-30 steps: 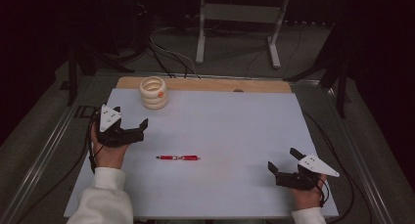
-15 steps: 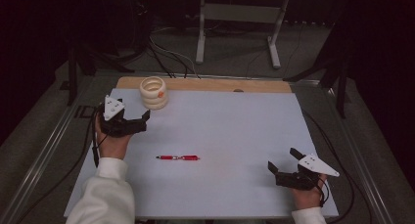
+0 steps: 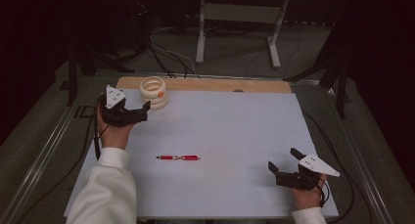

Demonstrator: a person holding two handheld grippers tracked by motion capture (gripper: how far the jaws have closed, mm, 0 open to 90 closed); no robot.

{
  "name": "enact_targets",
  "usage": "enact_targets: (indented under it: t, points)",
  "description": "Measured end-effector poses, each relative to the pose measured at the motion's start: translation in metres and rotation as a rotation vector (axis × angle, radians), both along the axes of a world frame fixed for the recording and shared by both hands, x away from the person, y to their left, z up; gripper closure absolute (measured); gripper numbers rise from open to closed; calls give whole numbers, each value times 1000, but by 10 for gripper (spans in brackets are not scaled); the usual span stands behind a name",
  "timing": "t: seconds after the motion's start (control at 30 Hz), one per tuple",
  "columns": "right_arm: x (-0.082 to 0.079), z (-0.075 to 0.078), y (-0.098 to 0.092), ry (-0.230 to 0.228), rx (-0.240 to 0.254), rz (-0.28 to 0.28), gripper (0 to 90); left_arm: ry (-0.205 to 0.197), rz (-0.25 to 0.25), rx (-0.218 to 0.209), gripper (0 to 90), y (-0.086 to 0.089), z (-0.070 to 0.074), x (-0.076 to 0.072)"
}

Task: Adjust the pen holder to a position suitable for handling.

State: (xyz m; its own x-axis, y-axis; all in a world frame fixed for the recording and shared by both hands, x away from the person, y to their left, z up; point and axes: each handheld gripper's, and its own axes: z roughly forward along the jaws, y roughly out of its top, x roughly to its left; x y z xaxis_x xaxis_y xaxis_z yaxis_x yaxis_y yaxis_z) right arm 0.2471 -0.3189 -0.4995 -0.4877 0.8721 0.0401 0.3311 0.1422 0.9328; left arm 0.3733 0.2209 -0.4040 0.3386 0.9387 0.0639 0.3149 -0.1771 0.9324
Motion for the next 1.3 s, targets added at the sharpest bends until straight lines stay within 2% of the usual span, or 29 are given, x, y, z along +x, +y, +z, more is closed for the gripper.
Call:
enact_targets:
  t: [0.23,0.53,0.7,0.93,1.3]
  points:
    - [0,0,0,2,3,-1,0,21,12,21,2,-3,1,13]
    - [0,0,-1,3,12,-5,0,49,44,19,2,-2,-3,28]
    - [0,0,-1,-4,13,-7,1,60,37,14,2,-4,-6,38]
    - [0,0,-2,-4,14,-8,0,75,45,31,2,-9,-6,51]
    - [1,0,-1,-7,5,-9,1,115,84,25,2,-8,-19,72]
